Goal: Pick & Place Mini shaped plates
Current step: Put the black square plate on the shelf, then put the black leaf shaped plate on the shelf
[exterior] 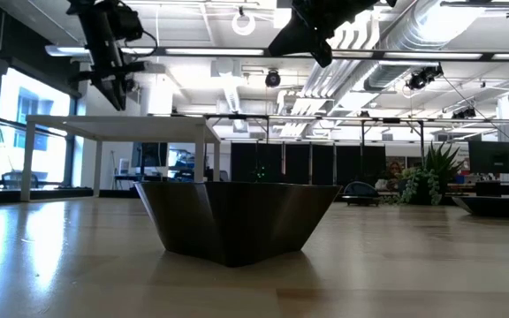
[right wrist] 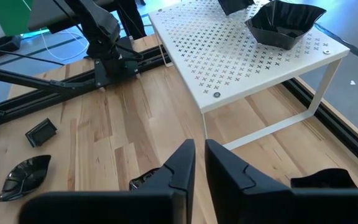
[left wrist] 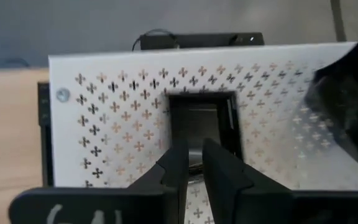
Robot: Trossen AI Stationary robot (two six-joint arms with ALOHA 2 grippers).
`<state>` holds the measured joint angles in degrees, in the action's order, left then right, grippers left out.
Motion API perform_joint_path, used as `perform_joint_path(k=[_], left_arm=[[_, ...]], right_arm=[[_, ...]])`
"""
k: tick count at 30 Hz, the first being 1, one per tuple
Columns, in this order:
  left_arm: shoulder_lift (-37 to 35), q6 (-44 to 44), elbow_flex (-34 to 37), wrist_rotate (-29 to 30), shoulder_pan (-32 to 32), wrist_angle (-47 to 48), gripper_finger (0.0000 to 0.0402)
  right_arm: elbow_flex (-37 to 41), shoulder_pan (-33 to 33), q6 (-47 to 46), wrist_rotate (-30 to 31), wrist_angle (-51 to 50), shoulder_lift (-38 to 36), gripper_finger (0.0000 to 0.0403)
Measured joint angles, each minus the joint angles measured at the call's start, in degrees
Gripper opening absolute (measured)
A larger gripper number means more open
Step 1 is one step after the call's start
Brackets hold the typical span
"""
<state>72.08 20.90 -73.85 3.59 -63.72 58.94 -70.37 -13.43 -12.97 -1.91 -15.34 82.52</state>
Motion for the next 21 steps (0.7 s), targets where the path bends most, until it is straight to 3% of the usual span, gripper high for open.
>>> perform_joint_path(k=[11, 21], left_arm=[[-6.8, -5.3, -0.7, -0.2, 2.1, -0.9, 0.0003], [-15.4, -4.0, 4.7, 2.9, 23.3, -11.4, 0.0001]], right_arm=[[0.0, 0.0, 1.6, 0.0, -2.3, -0.8, 0.0028], [-0.1, -2.4, 8.8, 0.0, -15.8, -5.8, 0.0014]])
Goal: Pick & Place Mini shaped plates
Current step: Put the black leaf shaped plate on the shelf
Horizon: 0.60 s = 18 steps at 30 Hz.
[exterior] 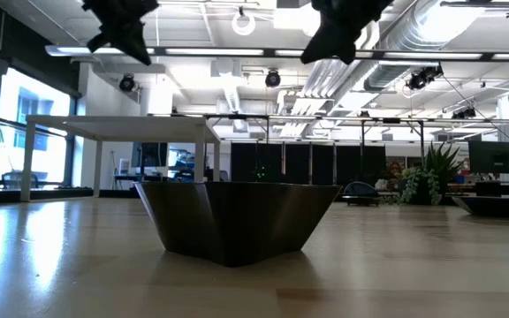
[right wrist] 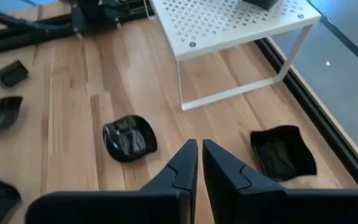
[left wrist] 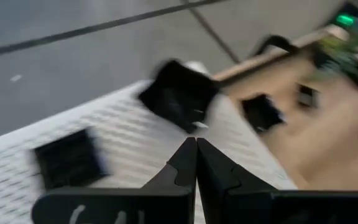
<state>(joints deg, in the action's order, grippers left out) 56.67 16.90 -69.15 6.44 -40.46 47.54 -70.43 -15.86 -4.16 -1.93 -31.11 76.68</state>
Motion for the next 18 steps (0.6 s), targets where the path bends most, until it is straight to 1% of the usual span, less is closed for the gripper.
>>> perform_joint_path(k=[3, 8, 13, 18], left_arm=[[-0.7, 0.1, 2.2, 1.1, 8.1, -1.4, 0.0], [-0.4, 0.7, 5.8, 2.1, 21.1, -1.7, 0.0], [0.7, 7.8, 11.9, 2.0, 32.3, -7.6, 0.0], [0.7, 16.5, 21.9, 2.1, 38.8, -16.9, 0.0]], right_arm=[[1.4, -0.5, 0.7, -0.9, 2.1, -1.3, 0.0003], [10.0, -1.8, -2.7, -6.5, 11.5, -4.3, 0.0005], [17.5, -1.8, -7.5, -8.0, 17.8, -7.3, 0.0002], [21.7, -1.7, -10.9, -8.1, 20.5, -9.9, 0.0006]])
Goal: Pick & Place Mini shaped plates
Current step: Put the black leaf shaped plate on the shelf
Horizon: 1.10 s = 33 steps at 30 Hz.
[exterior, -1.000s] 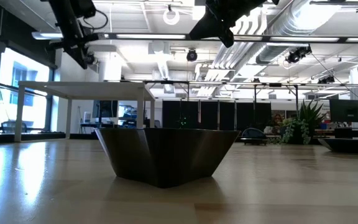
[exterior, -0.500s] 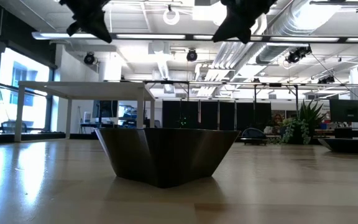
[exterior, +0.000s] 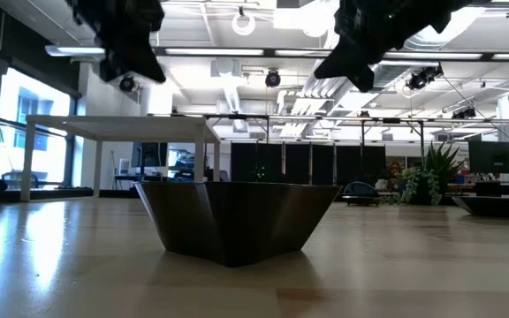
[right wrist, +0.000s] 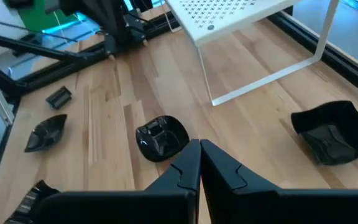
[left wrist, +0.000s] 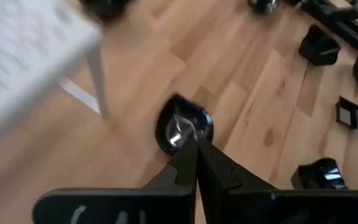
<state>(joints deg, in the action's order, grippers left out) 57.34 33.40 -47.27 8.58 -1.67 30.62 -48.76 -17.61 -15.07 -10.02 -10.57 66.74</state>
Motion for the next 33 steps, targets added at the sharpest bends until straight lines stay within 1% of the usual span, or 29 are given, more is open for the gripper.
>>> perform_joint_path(k=[5, 7, 9, 11, 14, 19, 22, 24, 29, 33], left_arm=[[0.2, 7.2, 9.2, -0.3, 1.4, -12.9, 0.0001], [1.8, 10.1, 11.5, -0.2, 1.4, -15.7, 0.0003], [3.7, 14.1, 13.2, 0.8, 1.3, -15.0, 0.001], [5.6, 17.6, 13.6, 2.6, 1.4, -15.5, 0.0022], [9.4, 20.0, 13.7, 2.5, 1.3, -16.9, 0.0048], [15.7, 21.1, 13.8, -1.2, 1.3, -26.0, 0.0097], [19.2, 21.1, 13.8, -1.8, 1.3, -30.9, 0.0116], [21.5, 21.7, 13.8, -1.3, 1.3, -32.5, 0.0122], [25.3, 27.6, 13.8, 1.0, 1.3, -32.4, 0.0124], [27.1, 28.4, 13.7, 1.1, 1.3, -35.4, 0.0124]], right_arm=[[1.4, 0.0, -0.5, 0.4, 1.3, -2.0, 0.0006], [1.4, 0.0, -0.4, 0.4, 1.5, -2.4, 0.0006], [1.4, 0.0, -0.3, 0.4, 2.1, -2.5, 0.0006], [1.4, 0.0, -0.1, 0.4, 2.1, -2.5, 0.0006], [1.4, 0.0, 0.1, 0.4, 2.2, -2.4, 0.0007], [1.4, 0.0, 0.1, 0.4, 2.4, -2.4, 0.0007], [1.4, 0.0, 0.0, 0.4, 2.7, -2.4, 0.0007], [1.4, 0.0, 0.0, 0.4, 2.8, -2.4, 0.0007], [1.4, 0.0, -0.3, 0.4, 2.8, -2.4, 0.0007], [1.4, 0.0, -0.4, 0.4, 3.0, -2.4, 0.0007]])
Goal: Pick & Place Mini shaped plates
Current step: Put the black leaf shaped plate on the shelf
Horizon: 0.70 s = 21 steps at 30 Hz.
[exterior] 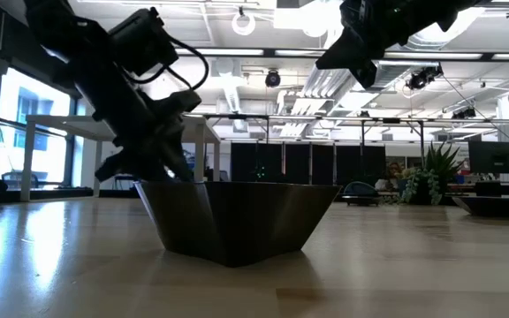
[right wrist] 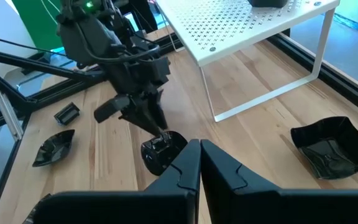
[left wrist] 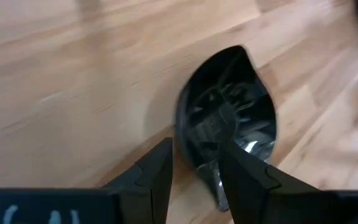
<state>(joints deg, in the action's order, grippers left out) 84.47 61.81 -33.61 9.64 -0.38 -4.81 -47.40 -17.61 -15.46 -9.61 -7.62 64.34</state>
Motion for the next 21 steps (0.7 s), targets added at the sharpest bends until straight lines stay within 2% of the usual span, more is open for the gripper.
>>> perform_joint_path(k=[6, 10, 17, 21], left_arm=[[2.4, 0.0, 0.0, -0.8, 0.0, -3.4, 0.0116], [3.3, 0.0, 0.0, -2.3, 0.0, -3.2, 0.0085], [3.4, -1.6, 0.0, -3.5, 0.0, -3.3, 0.0009], [3.4, -1.9, -0.2, -6.3, 0.0, -3.2, 0.0009]], right_arm=[[0.0, 0.0, 0.0, 0.0, 0.1, 0.0, 0.0007], [0.0, 0.0, -0.1, 0.0, 0.2, 0.0, 0.0007], [0.0, 0.0, -0.1, 0.0, 0.2, 0.0, 0.0007], [0.0, 0.0, 0.0, 0.0, 0.2, 0.0, 0.0007]])
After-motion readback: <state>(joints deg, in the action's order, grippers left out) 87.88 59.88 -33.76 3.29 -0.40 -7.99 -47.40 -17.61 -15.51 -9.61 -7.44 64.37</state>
